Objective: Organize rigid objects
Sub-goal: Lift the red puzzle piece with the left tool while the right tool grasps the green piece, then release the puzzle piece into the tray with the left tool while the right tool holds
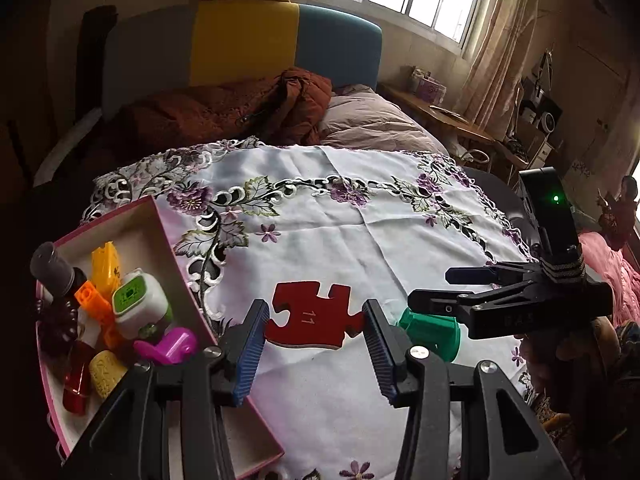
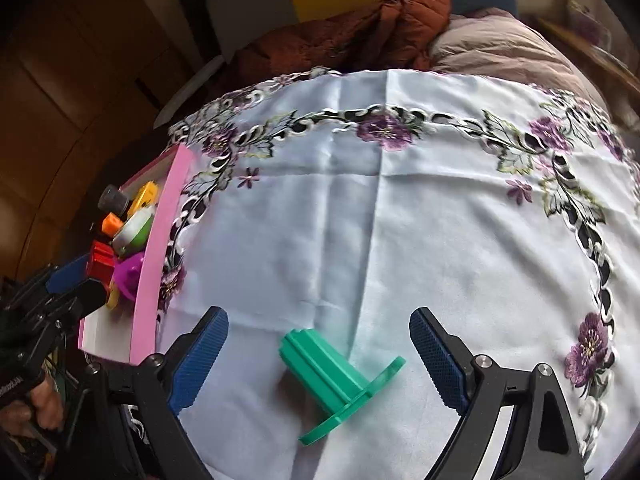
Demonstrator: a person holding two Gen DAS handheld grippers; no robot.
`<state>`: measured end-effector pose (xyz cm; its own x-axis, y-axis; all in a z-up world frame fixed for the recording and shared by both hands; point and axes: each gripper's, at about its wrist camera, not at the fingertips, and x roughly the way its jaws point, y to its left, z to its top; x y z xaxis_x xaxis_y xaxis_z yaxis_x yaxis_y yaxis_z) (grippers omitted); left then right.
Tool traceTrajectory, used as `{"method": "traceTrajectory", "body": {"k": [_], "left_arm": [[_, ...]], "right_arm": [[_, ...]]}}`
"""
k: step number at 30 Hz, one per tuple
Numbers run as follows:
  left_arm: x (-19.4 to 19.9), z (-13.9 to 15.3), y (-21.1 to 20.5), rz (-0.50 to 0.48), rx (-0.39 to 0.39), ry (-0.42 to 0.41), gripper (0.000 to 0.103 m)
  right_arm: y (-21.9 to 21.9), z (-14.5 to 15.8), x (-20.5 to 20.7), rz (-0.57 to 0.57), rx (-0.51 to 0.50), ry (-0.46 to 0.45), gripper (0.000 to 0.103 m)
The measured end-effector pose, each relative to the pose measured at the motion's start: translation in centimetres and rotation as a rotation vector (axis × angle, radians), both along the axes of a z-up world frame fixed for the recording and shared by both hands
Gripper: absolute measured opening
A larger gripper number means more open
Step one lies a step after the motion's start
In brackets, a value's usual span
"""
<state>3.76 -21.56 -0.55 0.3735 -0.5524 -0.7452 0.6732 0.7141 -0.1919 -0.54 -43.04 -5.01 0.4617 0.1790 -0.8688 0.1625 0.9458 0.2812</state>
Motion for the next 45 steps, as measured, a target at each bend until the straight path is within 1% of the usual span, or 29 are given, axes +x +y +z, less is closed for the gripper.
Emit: {"method": "traceTrajectory", "body": {"k": [2, 4, 5, 7, 9, 10, 12, 15, 17, 19, 21, 24, 26, 31, 37, 45], "left_arm": [[-0.1, 0.2, 1.3, 0.02, -0.012, 0.004, 0.048], [-0.2, 0.4, 2.8, 0.041, -0.028, 0.007, 0.049], [-0.2, 0.5, 3.7, 0.056, -0.035, 0.005, 0.048], [-0.2, 0.9, 5.6, 0.091, -0.052, 0.003, 0.048], [0.0, 1.2, 7.8, 0.136, -0.068, 0.007, 0.048], [0.2, 1.3, 8.8, 0.162, -0.07, 0.004, 0.048], [0.5, 1.3, 11.4, 0.229, -0.071, -0.001, 0.048], [1.1, 1.0, 15.5, 0.332, -0.068, 0.002, 0.048], [1.3, 0.6, 17.7, 0.391, -0.058, 0.01, 0.048], [1.5, -0.1, 19.6, 0.44, -0.047, 0.022, 0.048], [1.2, -0.8, 20.5, 0.466, -0.036, 0.031, 0.048], [0.7, -2.1, 20.7, 0.464, -0.017, 0.055, 0.048], [0.6, -2.9, 20.0, 0.45, -0.006, 0.073, 0.048], [0.6, -3.7, 18.3, 0.407, 0.031, 0.069, 0.048], [1.5, -4.9, 17.1, 0.381, 0.058, 0.094, 0.049], [2.6, -6.8, 15.9, 0.391, 0.124, 0.115, 0.049]], "right_arm": [[1.2, 0.3, 0.1, 0.058, -0.045, 0.003, 0.093], [2.2, 0.1, 0.3, 0.108, -0.101, 0.026, 0.092], [2.6, -0.1, 0.4, 0.13, -0.129, 0.043, 0.089], [3.3, -0.9, 0.4, 0.175, -0.173, 0.092, 0.076], [3.7, -2.1, 0.2, 0.208, -0.223, 0.144, 0.036], [3.8, -2.6, 0.1, 0.207, -0.256, 0.152, 0.031], [3.7, -2.8, 0.0, 0.194, -0.265, 0.145, 0.03], [3.7, -2.4, 0.1, 0.167, -0.263, 0.109, 0.03], [3.8, -2.2, 0.3, 0.15, -0.244, 0.086, 0.03], [3.7, -2.8, 0.6, 0.136, -0.216, 0.092, 0.03], [4.0, -3.6, 0.9, 0.129, -0.221, 0.111, 0.03], [3.9, -3.5, 0.8, 0.125, -0.209, 0.104, 0.03], [3.8, -3.5, 0.8, 0.124, -0.205, 0.102, 0.03], [4.0, -3.5, 0.7, 0.13, -0.216, 0.097, 0.03], [4.1, -3.4, 0.6, 0.138, -0.227, 0.094, 0.03], [4.5, -3.4, 0.6, 0.162, -0.261, 0.086, 0.03]]}}
